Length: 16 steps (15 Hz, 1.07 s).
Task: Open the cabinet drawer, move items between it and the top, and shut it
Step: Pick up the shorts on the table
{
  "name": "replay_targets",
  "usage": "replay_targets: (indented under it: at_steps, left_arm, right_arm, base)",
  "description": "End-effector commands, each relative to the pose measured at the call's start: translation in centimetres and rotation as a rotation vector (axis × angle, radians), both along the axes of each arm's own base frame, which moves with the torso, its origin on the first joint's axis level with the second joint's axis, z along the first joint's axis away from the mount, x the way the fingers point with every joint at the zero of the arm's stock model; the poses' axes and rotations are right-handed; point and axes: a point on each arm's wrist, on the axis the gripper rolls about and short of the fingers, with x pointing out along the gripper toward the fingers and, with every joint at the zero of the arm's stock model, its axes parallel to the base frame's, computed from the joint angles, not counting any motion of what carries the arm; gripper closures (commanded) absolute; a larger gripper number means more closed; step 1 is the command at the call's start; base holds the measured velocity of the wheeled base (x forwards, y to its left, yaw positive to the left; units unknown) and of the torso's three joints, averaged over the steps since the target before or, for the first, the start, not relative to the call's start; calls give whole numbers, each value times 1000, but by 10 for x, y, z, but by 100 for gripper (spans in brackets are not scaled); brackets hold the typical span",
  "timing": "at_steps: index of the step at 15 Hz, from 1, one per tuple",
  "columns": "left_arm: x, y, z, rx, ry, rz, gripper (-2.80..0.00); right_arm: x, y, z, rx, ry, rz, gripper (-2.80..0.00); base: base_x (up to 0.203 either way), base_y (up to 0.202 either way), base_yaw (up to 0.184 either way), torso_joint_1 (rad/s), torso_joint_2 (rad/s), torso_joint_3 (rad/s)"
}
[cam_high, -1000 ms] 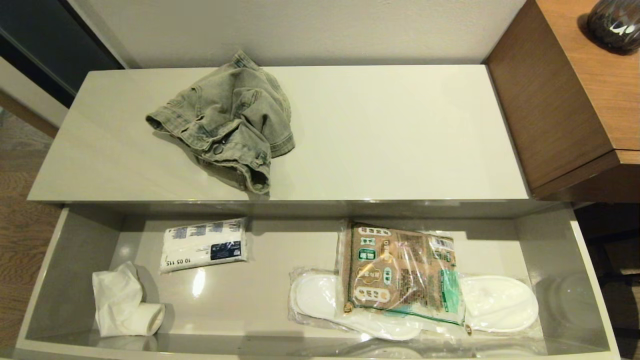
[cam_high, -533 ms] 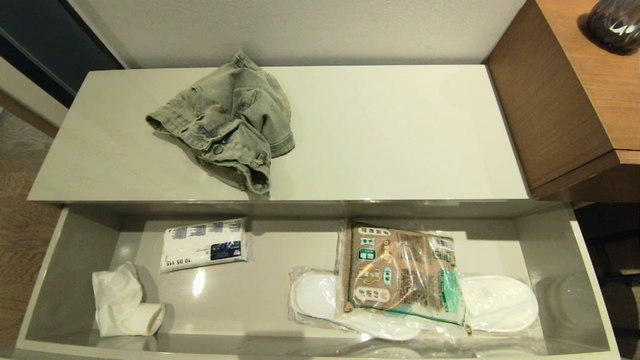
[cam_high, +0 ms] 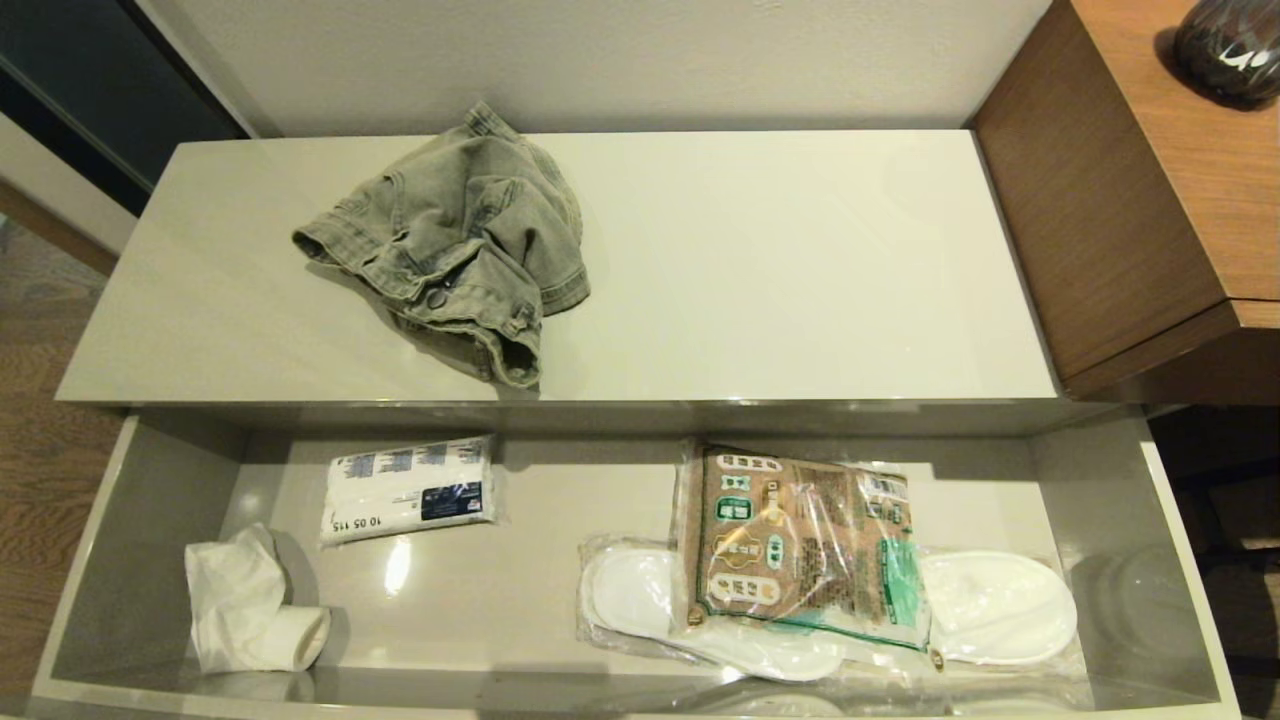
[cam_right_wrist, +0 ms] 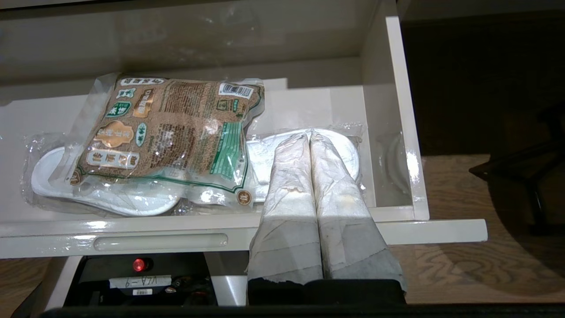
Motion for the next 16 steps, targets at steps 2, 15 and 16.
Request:
replay_targets:
  at_steps: [2,15,16]
  left_arm:
    - [116,-3,44,-47,373,-112,0]
    - [337,-44,63,-603,547,-236,-280]
    - [337,-44,63,-604,546,-236,-280]
  right_arm:
    - [0,0,0,1,1,0,0]
    - [0,0,0,-1,1,0,0]
    - [0,0,0,1,1,0,0]
  base:
    - [0,0,0,0,0,0]
    - [0,0,0,0,0,0]
    - [0,0,0,0,0,0]
